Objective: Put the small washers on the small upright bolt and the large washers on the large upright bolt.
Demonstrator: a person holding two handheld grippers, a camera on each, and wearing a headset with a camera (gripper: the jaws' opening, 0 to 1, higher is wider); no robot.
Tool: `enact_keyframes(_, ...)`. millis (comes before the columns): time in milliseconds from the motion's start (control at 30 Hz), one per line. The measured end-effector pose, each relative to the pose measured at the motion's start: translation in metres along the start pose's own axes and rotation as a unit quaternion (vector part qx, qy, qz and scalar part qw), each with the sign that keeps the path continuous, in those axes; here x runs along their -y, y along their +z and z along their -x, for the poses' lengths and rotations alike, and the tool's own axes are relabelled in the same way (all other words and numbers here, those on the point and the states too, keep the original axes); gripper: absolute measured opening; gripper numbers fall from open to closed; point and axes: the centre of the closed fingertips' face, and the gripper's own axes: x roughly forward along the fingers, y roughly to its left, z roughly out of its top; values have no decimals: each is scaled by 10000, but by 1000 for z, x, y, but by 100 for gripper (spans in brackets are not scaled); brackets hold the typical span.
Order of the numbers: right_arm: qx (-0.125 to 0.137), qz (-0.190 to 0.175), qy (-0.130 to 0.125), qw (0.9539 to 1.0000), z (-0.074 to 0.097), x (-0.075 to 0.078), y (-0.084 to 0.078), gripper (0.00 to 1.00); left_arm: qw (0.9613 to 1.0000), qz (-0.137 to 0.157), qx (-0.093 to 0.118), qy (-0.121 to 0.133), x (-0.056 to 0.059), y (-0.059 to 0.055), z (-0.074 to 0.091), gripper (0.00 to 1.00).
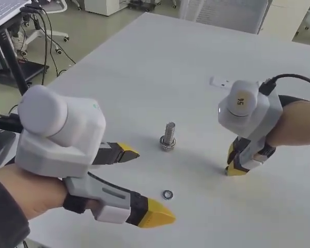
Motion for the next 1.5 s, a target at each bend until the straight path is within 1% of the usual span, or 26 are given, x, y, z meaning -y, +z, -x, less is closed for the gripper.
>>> enact_keyframes(167,43,-86,-57,9999,2,2,-1,24,10000,-8,7,-5,2,0,1,81)
enact_keyframes(433,109,-215,-109,9996,5,2,-4,28,10000,-17,18,-13,2,0,1,81)
enact_keyframes(667,132,-333,-126,9993,6,3,-9,31,10000,-33,10,-27,2,0,1,81)
enact_keyframes(933,173,-513,-170,9984,10,3,-19,32,10000,-43,9,-41,2,0,2,81)
enact_keyframes(1267,177,-634,-213,9976,18,-6,-28,33,10000,-62,10,-48,2,1,3,81)
enact_keyframes(1500,183,-697,-213,9972,20,-18,-34,33,10000,-79,5,-58,2,2,3,81)
